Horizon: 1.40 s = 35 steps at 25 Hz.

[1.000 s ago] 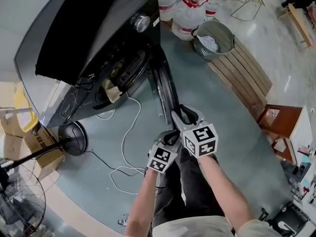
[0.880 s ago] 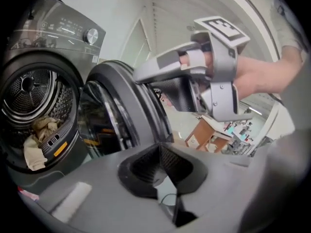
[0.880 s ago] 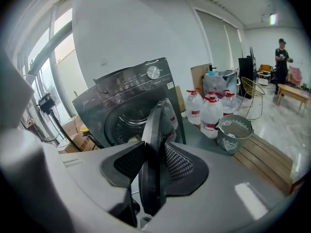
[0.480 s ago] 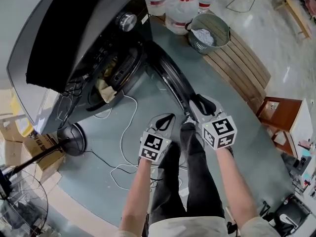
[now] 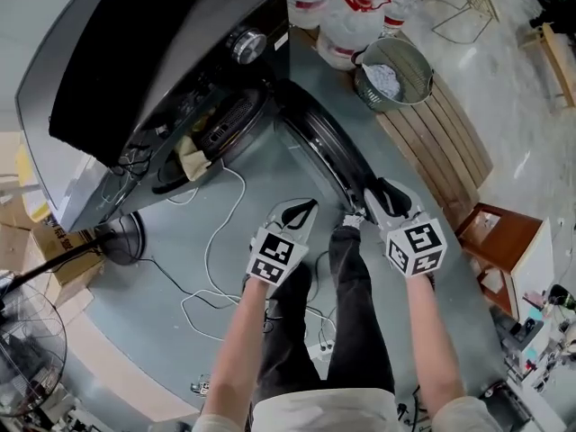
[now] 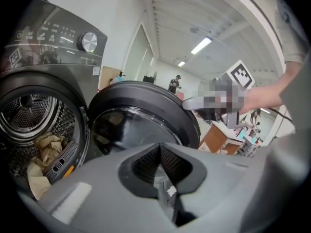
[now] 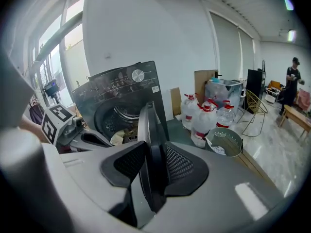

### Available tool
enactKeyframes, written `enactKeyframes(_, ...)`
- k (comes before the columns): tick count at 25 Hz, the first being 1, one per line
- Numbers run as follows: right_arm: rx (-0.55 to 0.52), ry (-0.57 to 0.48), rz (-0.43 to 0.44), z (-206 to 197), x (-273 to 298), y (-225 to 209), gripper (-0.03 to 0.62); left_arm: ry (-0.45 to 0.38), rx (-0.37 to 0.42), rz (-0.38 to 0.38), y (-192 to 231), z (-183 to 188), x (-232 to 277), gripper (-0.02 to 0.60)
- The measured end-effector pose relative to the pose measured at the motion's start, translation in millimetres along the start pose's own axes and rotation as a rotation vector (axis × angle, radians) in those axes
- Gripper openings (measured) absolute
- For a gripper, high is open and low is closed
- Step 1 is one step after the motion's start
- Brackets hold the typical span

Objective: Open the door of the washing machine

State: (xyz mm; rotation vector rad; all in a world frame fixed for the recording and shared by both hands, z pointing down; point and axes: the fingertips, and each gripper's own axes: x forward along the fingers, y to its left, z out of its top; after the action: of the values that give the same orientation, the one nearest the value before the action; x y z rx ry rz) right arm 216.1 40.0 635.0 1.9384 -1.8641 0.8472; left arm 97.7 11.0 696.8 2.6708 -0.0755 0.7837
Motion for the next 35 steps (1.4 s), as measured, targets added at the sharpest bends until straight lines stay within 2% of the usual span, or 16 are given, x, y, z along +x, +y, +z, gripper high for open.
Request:
enactKeyframes(9, -0.046, 0.009, 0.041, 11.9, -4.7, -46.1, 0.132, -0.034, 0.002, 0.071, 12.7, 49.4, 28.2, 0.057)
enactKeyframes(13, -0.073, 0.002, 0.059, 23.0, 0.8, -69.4, 0.137, -0.021, 0.0, 0.095, 20.4, 53.7, 37.1, 0.057)
enactKeyframes(18, -0.108, 0.013, 0.076, 35.1, 8.9, -96.3, 0.138, -0.011, -0.043, 0.136, 24.8, 56.2, 51.4, 0.058)
enactKeyframes(24, -0.145, 0.016, 0.05, 54.3, 19.2, -133.1, 0.138, -0.008, -0.06, 0.155, 22.4, 72.5, 68.8, 0.057)
enactKeyframes(31, -0.222, 0.045, 0.027, 80.4, 36.9, -171.3, 0.141, -0.014, -0.14, 0.233, 29.8, 78.4, 72.5, 0.058)
enactKeyframes(35, -0.252, 0.095, 0.011, 92.9, 52.1, -195.6, 0.141, -0.026, -0.215, 0.29, 32.2, 88.6, 67.9, 0.058)
